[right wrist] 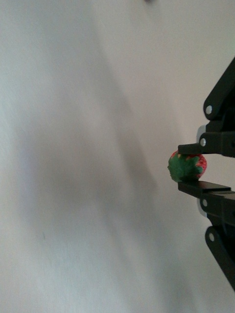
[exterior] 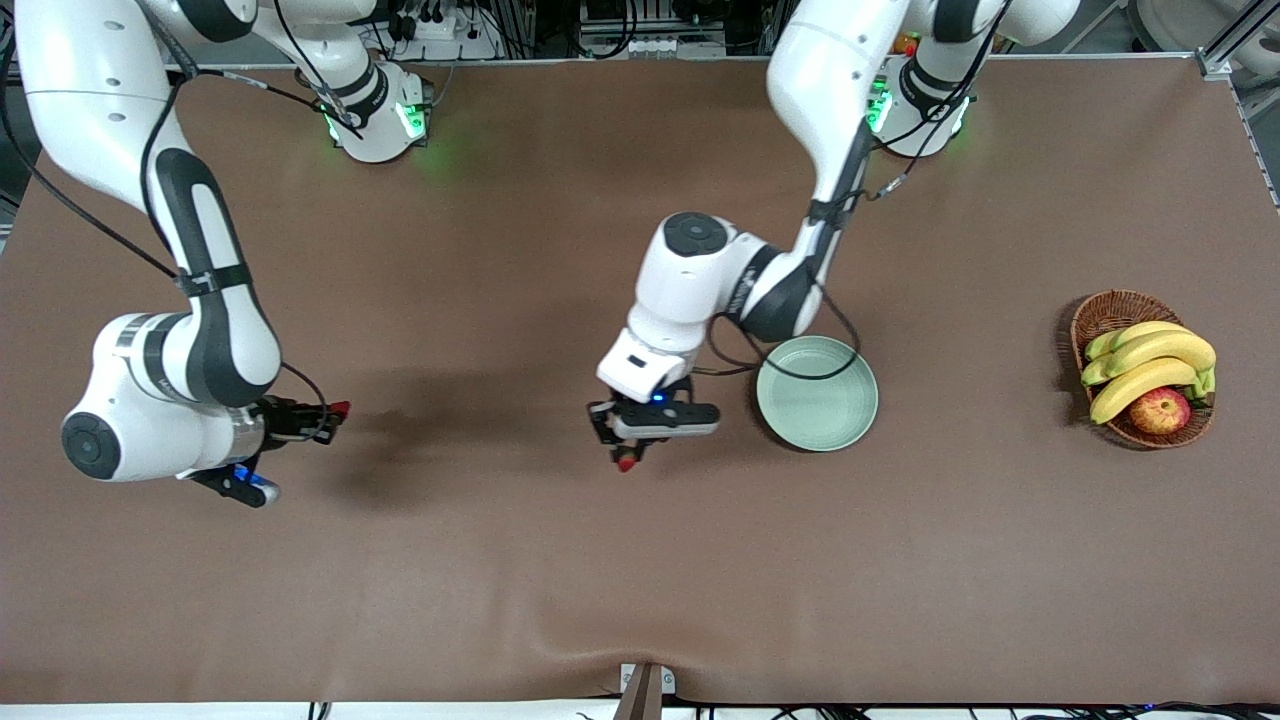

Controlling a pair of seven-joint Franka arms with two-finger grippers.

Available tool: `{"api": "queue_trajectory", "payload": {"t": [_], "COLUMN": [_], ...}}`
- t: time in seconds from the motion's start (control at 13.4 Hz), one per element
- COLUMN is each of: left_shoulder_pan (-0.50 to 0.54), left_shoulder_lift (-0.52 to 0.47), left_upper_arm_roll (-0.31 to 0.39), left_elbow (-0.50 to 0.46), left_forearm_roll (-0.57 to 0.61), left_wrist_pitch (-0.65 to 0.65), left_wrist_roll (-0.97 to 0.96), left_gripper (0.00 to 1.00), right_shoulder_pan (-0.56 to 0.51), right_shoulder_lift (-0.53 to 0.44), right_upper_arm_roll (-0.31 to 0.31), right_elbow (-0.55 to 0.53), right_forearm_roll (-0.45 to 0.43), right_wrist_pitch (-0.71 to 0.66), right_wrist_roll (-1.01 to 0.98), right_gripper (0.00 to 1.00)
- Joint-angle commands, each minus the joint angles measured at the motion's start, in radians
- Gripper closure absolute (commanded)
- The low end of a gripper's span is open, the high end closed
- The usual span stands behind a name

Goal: Collect all strawberries into plate
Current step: 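Lift the strawberry with the left gripper while the right gripper carries another, then release the strawberry onto the plate while the right gripper sets another down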

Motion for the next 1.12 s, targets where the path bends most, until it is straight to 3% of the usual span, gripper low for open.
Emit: {"api": "queue_trajectory", "payload": {"t": [0.0, 0.15, 0.37, 0.67, 0.82, 1.04], "left_shoulder_pan": [0.054, 0.108, 0.183, 0.221, 0.272, 0.298], "left_shoulder_lift": [-0.214, -0.306, -0.409, -0.411, -0.403, -0.368], "left_upper_arm_roll": [-0.012, -0.011, -0.012, -0.011, -0.012, -0.015], "left_elbow": [-0.216, -0.32, -0.481, -0.612, -0.643, -0.646], "left_forearm_roll": [-0.002, -0.002, -0.002, -0.003, -0.003, -0.003], "left_wrist_pitch": [-0.126, -0.215, -0.225, -0.225, -0.225, -0.225], "left_wrist_roll": [0.117, 0.227, 0.339, 0.408, 0.476, 0.523], "left_gripper": [1.0, 1.0, 1.0, 1.0, 1.0, 1.0], "right_shoulder_pan": [0.109, 0.188, 0.319, 0.533, 0.631, 0.692], "right_shoulder_lift": [-0.023, -0.04, -0.055, -0.034, -0.019, -0.02], "right_upper_arm_roll": [-0.006, -0.008, -0.008, -0.009, -0.012, -0.015], "right_elbow": [0.005, 0.005, 0.005, -0.018, -0.075, -0.142], "right_forearm_roll": [0.07, 0.15, 0.238, 0.238, 0.227, 0.221], "right_wrist_pitch": [-0.002, 0.015, 0.044, 0.24, 0.358, 0.4], "right_wrist_roll": [0.192, 0.321, 0.497, 0.764, 0.838, 0.847], "right_gripper": [1.0, 1.0, 1.0, 1.0, 1.0, 1.0]}}
